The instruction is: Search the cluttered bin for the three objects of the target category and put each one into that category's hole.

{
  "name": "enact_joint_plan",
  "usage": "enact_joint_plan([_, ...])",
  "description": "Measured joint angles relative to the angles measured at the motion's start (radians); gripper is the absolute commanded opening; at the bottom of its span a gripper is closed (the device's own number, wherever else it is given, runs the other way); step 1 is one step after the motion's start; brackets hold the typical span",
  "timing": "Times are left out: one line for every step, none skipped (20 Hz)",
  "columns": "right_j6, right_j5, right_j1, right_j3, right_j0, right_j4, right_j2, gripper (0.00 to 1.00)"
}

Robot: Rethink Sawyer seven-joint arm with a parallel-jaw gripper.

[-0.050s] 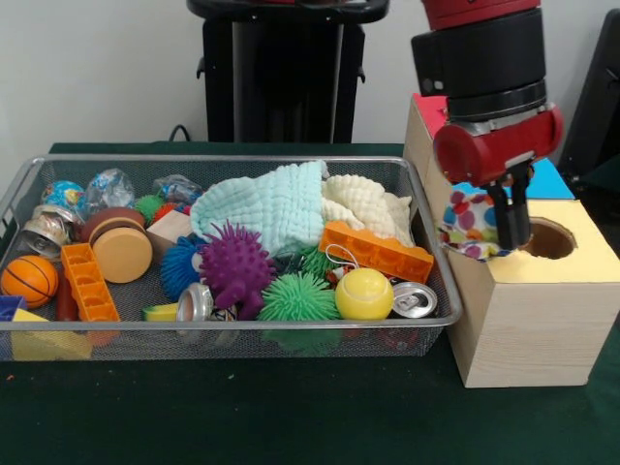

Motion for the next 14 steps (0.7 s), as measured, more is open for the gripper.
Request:
enact_joint_plan([0.000,-0.005,0.000,0.006,-0.004,-0.015,0.000,0.00])
enact_joint_plan([0.000,-0.009,0.000,0.012,-0.007,-0.031,0.000,0.00])
enact_joint_plan([0.000,-0.013,0.000,0.018,-0.007,-0.041,0.000,0.00])
enact_joint_plan([0.000,-0.017,0.000,0.024,-0.007,-0.052,0.000,0.00])
enact_joint_plan([0.000,-0.021,-0.001,0.033,-0.006,-0.065,0.000,0.00])
enact_joint_plan([0.000,-0.022,-0.001,0.035,-0.006,-0.068,0.000,0.00])
enact_joint_plan([0.000,-0.025,-0.001,0.043,-0.004,-0.075,0.000,0.00])
enact_joint_plan([0.000,-0.025,-0.001,0.047,-0.003,-0.076,0.000,0.00])
enact_joint_plan([0.000,-0.026,-0.001,0.051,-0.003,-0.078,0.000,0.00])
enact_joint_plan([0.000,-0.027,-0.001,0.057,-0.001,-0.078,0.000,0.00])
enact_joint_plan([0.000,-0.028,-0.001,0.063,0.003,-0.078,0.000,0.00])
enact_joint_plan([0.000,-0.028,-0.002,0.067,0.005,-0.078,0.000,0.00])
enact_joint_plan([0.000,-0.028,-0.003,0.070,0.009,-0.078,0.000,0.00])
enact_joint_plan([0.000,-0.028,-0.005,0.073,0.014,-0.078,0.000,0.00])
